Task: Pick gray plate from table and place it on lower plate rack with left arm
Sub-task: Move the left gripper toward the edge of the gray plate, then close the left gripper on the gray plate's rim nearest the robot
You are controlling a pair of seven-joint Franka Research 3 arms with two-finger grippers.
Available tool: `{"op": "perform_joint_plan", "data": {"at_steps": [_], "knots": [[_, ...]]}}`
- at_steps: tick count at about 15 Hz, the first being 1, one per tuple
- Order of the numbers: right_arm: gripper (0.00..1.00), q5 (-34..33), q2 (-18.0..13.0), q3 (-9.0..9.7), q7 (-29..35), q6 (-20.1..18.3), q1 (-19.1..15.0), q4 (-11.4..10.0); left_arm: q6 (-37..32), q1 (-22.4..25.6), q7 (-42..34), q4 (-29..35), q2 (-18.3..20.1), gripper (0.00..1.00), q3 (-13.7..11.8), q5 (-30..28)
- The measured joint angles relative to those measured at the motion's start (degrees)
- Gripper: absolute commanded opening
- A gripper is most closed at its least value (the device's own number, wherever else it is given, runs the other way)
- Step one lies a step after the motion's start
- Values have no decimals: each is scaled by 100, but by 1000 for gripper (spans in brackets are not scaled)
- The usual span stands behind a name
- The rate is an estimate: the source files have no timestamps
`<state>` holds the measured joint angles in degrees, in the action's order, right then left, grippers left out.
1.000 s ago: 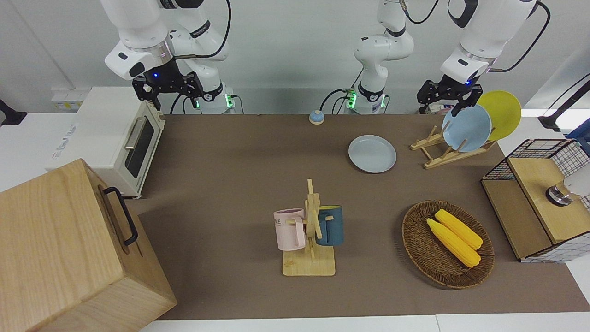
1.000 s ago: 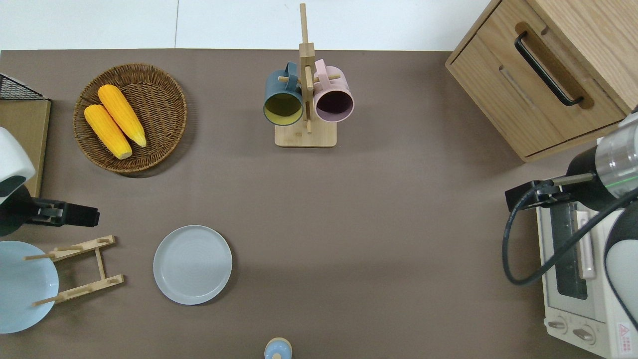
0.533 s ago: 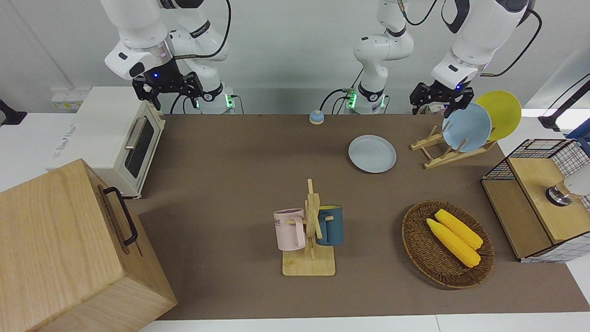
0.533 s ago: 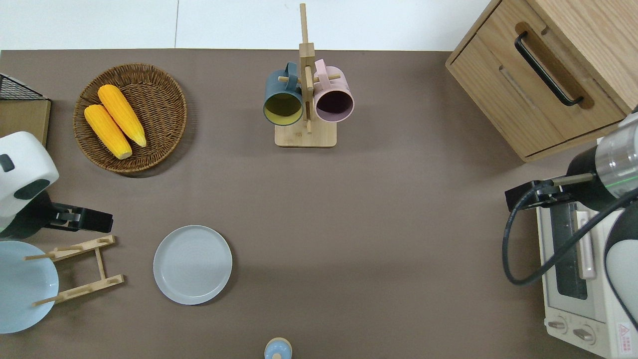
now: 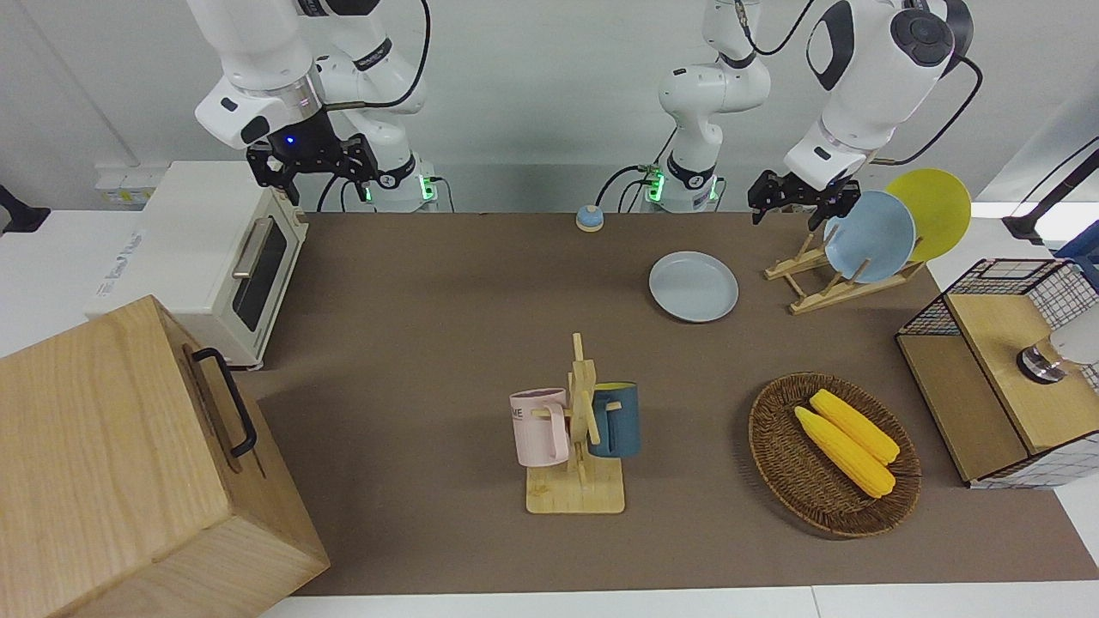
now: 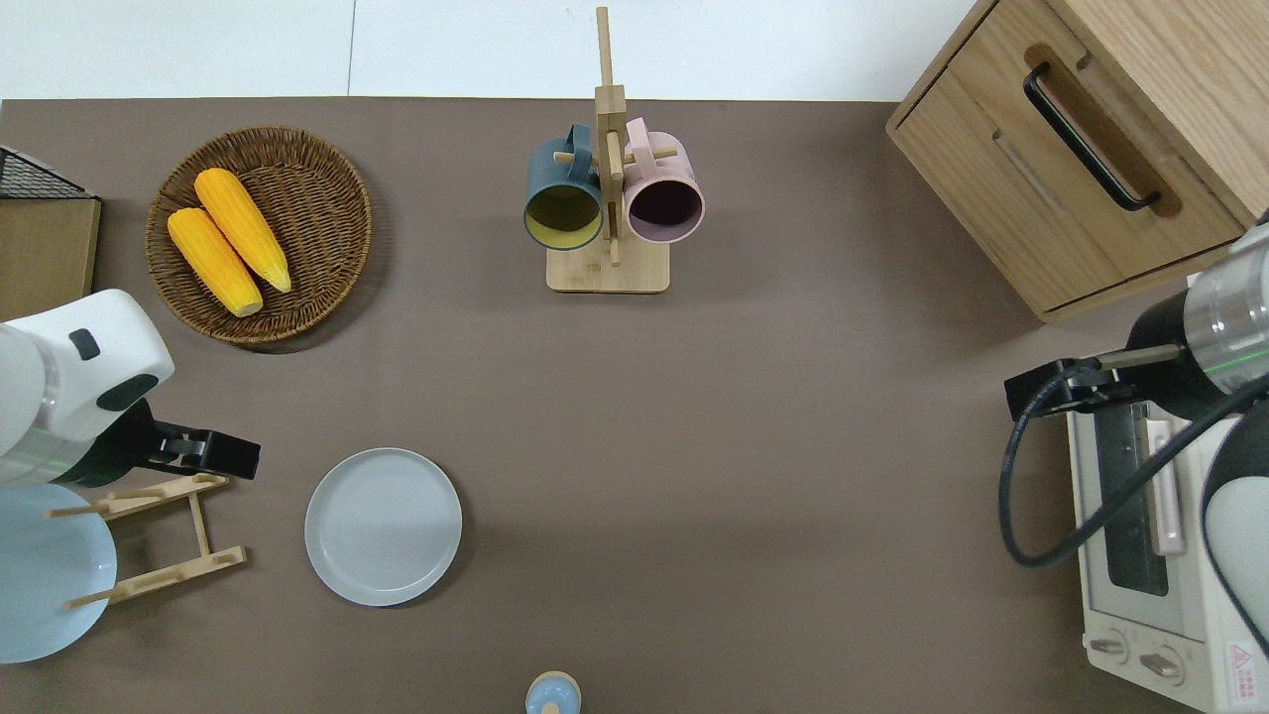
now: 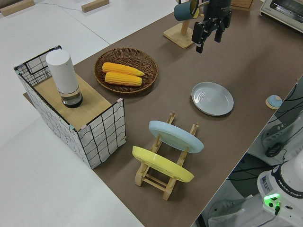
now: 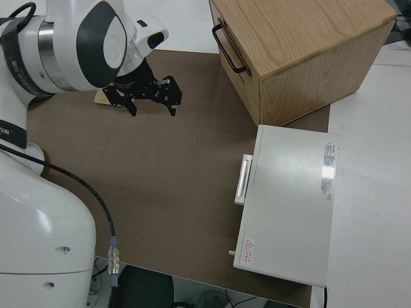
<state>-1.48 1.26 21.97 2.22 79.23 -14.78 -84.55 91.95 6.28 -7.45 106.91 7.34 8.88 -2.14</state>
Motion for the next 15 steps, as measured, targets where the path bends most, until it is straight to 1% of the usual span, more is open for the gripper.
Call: {"op": "perform_joint_plan", "data": {"at_steps": [6, 8, 12, 15], "knots": [[983, 0, 0, 0, 0, 0, 0, 0, 957, 5, 0, 1301, 550, 993, -30, 0], [983, 0, 0, 0, 0, 0, 0, 0, 1264, 7, 0, 1670, 682, 993, -59, 0], [983, 0, 0, 0, 0, 0, 0, 0, 2062, 9, -1, 2467, 858, 993, -87, -10], [983, 0, 0, 0, 0, 0, 0, 0, 2761, 9, -1, 3019, 900, 993, -88, -132]]}}
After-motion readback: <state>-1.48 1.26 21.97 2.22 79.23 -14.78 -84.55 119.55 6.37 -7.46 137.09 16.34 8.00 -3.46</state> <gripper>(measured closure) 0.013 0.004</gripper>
